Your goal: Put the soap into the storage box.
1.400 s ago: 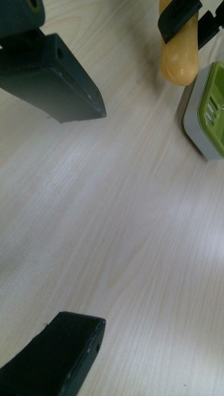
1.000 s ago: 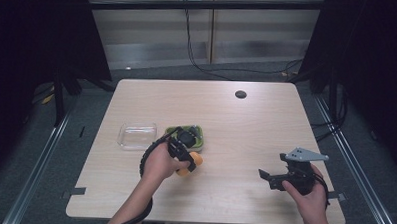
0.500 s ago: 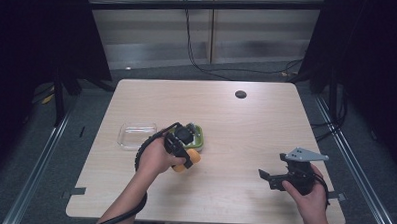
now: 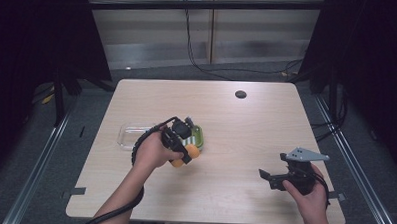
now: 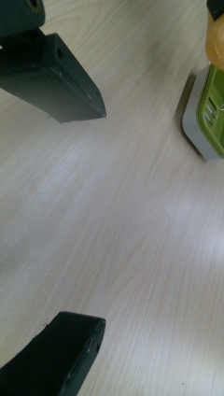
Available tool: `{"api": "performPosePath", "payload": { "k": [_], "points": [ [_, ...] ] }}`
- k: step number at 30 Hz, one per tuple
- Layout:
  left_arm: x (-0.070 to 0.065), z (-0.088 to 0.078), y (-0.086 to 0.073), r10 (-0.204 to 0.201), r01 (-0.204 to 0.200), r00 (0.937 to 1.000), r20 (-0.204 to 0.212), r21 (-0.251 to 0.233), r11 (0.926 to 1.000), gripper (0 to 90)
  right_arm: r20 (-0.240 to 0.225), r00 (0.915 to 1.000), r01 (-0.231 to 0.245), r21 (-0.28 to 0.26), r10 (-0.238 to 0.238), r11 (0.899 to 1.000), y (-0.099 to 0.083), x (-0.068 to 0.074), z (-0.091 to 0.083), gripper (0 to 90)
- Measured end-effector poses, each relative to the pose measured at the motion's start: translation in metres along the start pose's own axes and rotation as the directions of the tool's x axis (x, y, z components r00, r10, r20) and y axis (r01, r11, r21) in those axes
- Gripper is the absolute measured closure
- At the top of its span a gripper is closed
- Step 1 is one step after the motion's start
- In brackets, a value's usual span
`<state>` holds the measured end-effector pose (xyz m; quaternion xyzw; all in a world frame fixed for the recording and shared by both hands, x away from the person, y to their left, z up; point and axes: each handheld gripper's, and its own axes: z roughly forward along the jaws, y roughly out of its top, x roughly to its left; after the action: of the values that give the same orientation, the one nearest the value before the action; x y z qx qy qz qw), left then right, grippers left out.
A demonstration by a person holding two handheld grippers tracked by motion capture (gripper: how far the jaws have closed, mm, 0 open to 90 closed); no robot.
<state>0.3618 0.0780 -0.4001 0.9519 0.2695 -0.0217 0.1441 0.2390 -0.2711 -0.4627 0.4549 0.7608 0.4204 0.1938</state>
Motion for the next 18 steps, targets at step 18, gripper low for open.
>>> {"api": "performPosePath", "payload": {
  "k": [18],
  "points": [
    [0.007,-0.014,0.008,0.013,-0.013,0.9999,-0.003,-0.011,0.9998,49.4,-0.004,1.0000,0.002,0.001,-0.002,1.000,0.000,0.000,0.000,1.4]
  ]
}}
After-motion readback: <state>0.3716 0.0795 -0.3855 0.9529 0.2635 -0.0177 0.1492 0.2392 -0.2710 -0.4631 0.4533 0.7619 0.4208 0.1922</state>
